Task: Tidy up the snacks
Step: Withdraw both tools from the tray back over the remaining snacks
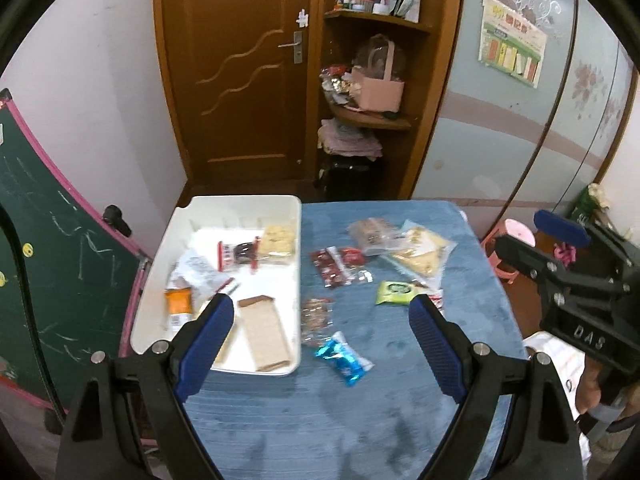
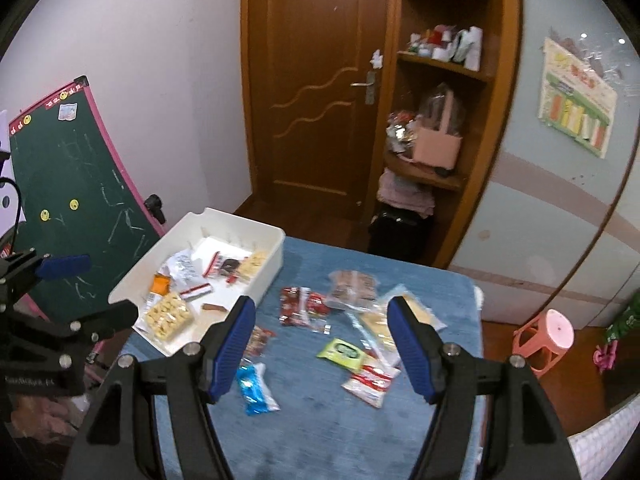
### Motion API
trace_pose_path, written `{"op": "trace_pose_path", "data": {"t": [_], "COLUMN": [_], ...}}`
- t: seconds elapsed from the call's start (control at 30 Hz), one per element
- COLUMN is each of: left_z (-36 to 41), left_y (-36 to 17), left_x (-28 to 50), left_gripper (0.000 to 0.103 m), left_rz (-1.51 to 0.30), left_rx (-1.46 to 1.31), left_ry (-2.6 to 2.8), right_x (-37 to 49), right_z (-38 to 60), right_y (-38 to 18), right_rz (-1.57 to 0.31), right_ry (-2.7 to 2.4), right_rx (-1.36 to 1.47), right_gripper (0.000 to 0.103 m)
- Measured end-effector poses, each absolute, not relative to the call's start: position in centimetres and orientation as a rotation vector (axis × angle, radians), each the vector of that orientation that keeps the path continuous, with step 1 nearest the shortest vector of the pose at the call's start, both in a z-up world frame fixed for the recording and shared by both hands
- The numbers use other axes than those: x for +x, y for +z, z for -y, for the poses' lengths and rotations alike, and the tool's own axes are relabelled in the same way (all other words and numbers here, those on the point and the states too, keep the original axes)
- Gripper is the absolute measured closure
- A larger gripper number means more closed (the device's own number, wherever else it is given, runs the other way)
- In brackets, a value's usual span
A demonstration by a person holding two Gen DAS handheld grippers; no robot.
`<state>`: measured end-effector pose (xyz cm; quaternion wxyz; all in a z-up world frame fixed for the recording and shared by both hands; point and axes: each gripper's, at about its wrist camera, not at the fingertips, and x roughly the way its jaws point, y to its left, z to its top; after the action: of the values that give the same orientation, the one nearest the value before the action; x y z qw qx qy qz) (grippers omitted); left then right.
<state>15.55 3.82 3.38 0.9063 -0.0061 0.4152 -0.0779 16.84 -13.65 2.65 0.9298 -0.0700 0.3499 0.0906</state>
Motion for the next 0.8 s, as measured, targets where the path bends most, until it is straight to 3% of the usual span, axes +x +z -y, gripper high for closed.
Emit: {"op": "trace_pose_path", "data": {"t": [0.33,0.8], "left_z": [0.7,3.2], "left_y": [0.4,-13.6], "left_x": [15.2,16.9], "left_gripper": [0.014,0.014], "left_rz": [-0.848,-1.054], "left_rx": [-0.078,-0.201], "left_ry": [-0.15,-0.013], "right_x": [15.7,18.6], "right_z": [21.1,27.2], "right_y": [0.8,-8.9], "right_rz": [-0.694,-0.844], "right_ry": [0.119,0.067], "right_rx": [-0.05,0.119], "right_gripper": [0.034,0.034]}}
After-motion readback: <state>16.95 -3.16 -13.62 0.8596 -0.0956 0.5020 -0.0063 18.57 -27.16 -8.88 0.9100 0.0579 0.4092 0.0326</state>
